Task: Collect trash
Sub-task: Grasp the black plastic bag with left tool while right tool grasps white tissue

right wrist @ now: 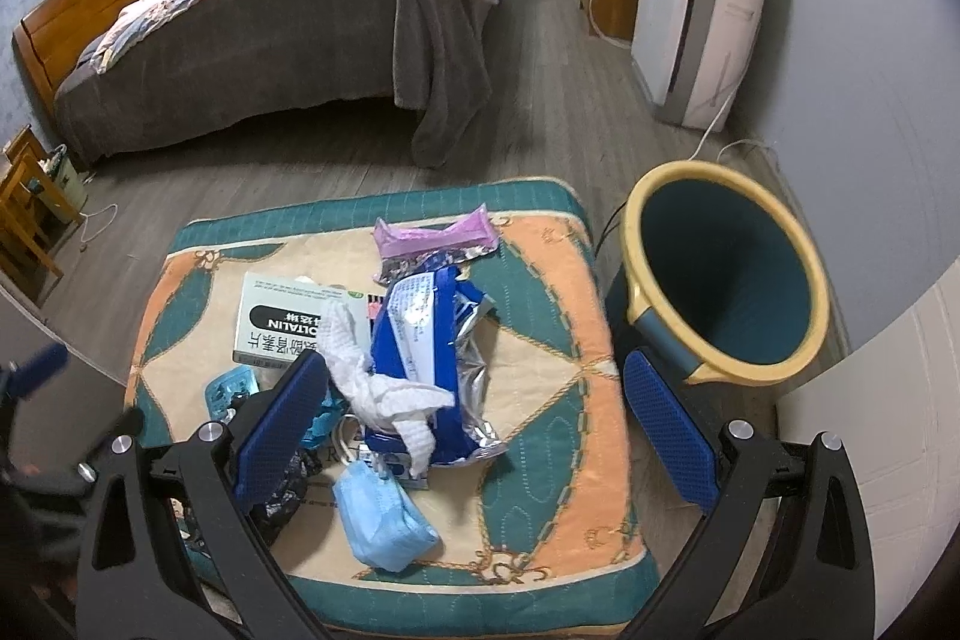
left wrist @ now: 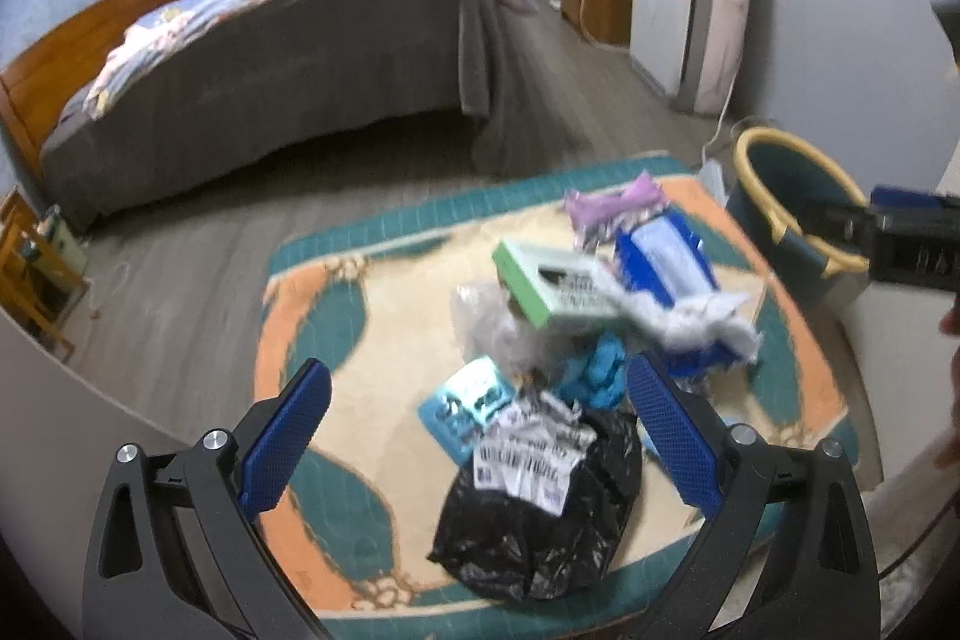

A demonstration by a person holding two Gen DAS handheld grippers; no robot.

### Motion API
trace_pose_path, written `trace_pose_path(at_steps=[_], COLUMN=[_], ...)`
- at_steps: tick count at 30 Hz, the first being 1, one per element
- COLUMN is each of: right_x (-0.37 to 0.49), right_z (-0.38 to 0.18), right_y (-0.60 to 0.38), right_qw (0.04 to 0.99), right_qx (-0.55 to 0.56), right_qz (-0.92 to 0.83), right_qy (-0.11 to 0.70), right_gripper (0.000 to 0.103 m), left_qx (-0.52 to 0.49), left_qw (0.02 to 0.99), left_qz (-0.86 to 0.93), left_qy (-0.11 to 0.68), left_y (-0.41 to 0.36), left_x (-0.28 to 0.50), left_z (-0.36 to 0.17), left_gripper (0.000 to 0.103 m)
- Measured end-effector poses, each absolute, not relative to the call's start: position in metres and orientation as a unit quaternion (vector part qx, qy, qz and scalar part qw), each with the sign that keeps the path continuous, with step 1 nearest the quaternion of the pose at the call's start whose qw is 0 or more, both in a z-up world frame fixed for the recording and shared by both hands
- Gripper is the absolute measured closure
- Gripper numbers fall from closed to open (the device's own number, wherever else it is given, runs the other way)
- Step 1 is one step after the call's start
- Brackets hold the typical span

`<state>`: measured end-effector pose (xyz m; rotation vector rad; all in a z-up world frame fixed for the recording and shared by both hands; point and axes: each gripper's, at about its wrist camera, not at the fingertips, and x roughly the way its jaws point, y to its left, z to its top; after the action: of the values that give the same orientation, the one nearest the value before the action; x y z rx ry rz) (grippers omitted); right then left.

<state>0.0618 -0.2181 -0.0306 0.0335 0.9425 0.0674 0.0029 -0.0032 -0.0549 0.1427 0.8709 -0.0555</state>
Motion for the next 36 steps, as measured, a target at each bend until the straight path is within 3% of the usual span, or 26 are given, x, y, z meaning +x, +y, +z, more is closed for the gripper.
trace_pose_path(at_steps=[16,18,21,22,24,29,36], right_x=[0.091,0.091,0.092,0.092,0.095,0.098,0.092], right_z=[-0.081,-0.093,-0.106,-0.110,-0.117,-0.129,-0.104], right_y=[-0.205,-0.197,-0.184,-0.180,-0.176,-0.176,-0.183], right_qw=[0.854,0.845,0.838,0.836,0.832,0.817,0.826], right_qx=[0.028,0.026,0.007,-0.002,-0.008,0.007,0.035], right_qz=[0.049,0.057,0.069,0.072,0.076,0.081,0.088], right_qy=[0.517,0.531,0.541,0.543,0.550,0.570,0.555], right_gripper=[0.007,0.018,0.026,0.028,0.039,0.068,0.072], left_qx=[0.104,0.098,0.096,0.099,0.097,0.106,0.102], left_qw=[0.864,0.860,0.855,0.852,0.843,0.838,0.867], left_qz=[-0.064,-0.068,-0.075,-0.075,-0.078,-0.081,-0.070], left_qy=[0.488,0.496,0.504,0.509,0.523,0.530,0.484], left_y=[-0.035,-0.034,-0.032,-0.032,-0.029,-0.027,-0.020], left_x=[-0.017,-0.016,-0.015,-0.013,-0.008,-0.006,-0.005], left_z=[-0.131,-0.135,-0.140,-0.144,-0.151,-0.155,-0.123], left_gripper=[0.007,0.008,0.010,0.012,0.028,0.045,0.066])
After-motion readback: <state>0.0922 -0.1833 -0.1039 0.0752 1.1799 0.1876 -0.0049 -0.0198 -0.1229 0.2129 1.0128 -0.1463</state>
